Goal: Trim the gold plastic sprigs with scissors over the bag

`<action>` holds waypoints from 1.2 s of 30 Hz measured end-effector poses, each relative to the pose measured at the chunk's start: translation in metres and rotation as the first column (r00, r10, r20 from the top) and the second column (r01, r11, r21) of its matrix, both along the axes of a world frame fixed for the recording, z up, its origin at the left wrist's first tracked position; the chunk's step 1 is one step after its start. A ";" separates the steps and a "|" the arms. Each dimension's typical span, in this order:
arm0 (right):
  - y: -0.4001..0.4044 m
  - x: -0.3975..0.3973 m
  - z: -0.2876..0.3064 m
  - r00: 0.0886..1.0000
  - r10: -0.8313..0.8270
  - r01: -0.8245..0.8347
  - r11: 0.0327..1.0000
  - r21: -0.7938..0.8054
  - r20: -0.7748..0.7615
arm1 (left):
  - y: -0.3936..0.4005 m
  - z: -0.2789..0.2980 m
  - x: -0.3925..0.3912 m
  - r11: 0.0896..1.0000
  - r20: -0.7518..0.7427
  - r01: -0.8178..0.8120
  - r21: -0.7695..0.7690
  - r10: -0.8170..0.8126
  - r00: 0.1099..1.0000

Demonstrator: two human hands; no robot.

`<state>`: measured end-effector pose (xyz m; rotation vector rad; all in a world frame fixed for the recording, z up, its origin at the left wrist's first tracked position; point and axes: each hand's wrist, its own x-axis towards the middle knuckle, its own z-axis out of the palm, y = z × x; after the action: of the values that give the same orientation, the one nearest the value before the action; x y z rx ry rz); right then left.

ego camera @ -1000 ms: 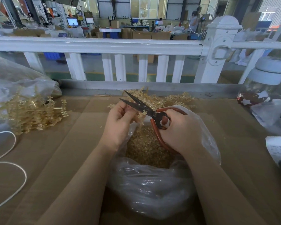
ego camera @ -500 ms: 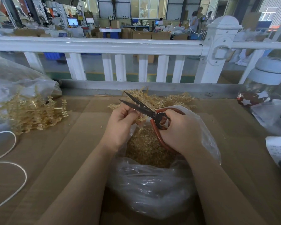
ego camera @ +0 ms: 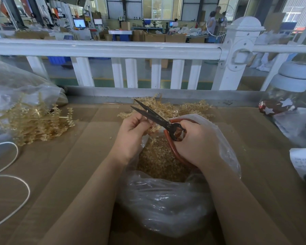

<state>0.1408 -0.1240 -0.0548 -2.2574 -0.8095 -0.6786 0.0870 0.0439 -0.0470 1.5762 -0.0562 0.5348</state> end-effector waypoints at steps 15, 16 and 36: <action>-0.002 0.001 0.001 0.999 0.031 -0.032 0.999 -0.012 -0.009 | -0.001 0.000 -0.004 0.989 -0.041 0.001 0.148 0.006 0.999; -0.002 0.001 0.000 0.999 0.032 -0.032 0.999 -0.012 -0.013 | -0.001 0.000 -0.004 0.989 -0.042 0.002 0.150 0.005 0.999; 0.000 0.001 0.000 0.997 0.043 -0.043 0.999 0.003 -0.056 | 0.000 -0.001 -0.001 0.987 -0.018 -0.024 0.156 0.027 0.999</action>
<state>0.1417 -0.1244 -0.0545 -2.2404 -0.8275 -0.5931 0.0858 0.0437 -0.0481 1.7365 -0.0643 0.5453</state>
